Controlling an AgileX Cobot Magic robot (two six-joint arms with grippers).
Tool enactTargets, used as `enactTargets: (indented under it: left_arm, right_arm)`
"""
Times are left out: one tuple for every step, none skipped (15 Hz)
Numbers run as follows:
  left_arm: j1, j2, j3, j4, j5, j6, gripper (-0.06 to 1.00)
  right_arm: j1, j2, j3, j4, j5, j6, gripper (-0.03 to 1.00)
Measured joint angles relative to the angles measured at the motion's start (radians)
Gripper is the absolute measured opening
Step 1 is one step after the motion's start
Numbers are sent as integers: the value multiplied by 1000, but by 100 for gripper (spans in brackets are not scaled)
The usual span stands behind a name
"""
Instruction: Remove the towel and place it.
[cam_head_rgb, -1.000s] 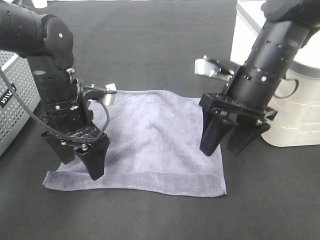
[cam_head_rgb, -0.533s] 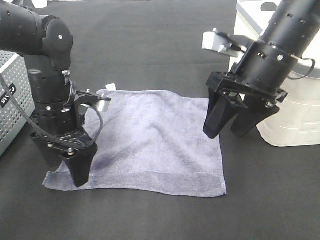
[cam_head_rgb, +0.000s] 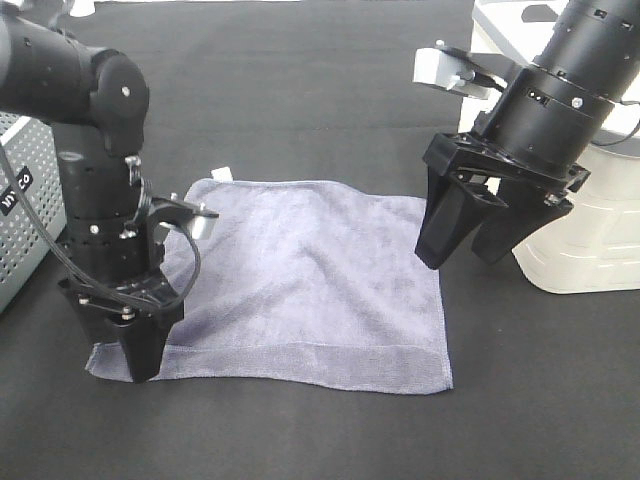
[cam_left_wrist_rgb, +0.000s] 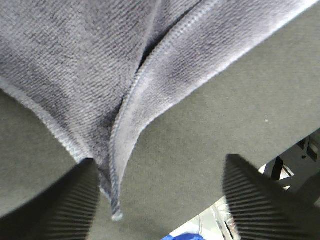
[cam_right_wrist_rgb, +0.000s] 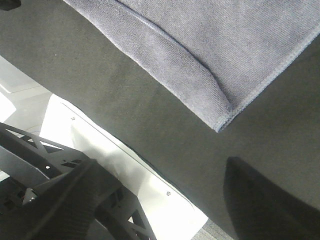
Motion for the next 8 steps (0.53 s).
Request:
enactTargets:
  left_arm:
    - [0,10,1,0,-3,-4,58]
    - [0,17,1,1,-10,-7,55]
    - [0,19,1,7,-19,-15,52]
    - [0,19,1,12,-22,-26,47]
    - [0,19,1,25,-23,-35,39]
    - [0,19,1,36,-23,-38,33]
    - [0,19,1,39,-23,-41,29]
    - [0,19,1,39,-23,-41,24]
  right_arm:
    - [0,0,0,0,0,0,68]
    - [0,0,0,0,0,0,68]
    - [0,0,0,0,0,1,68]
    - [0,0,0,0,0,1,68]
    - [0,0,0,0,0,2,68]
    - [0,0,0,0,0,2,68]
    - [0,0,0,-1,0,2,68]
    - [0,0,0,-1,0,2,68]
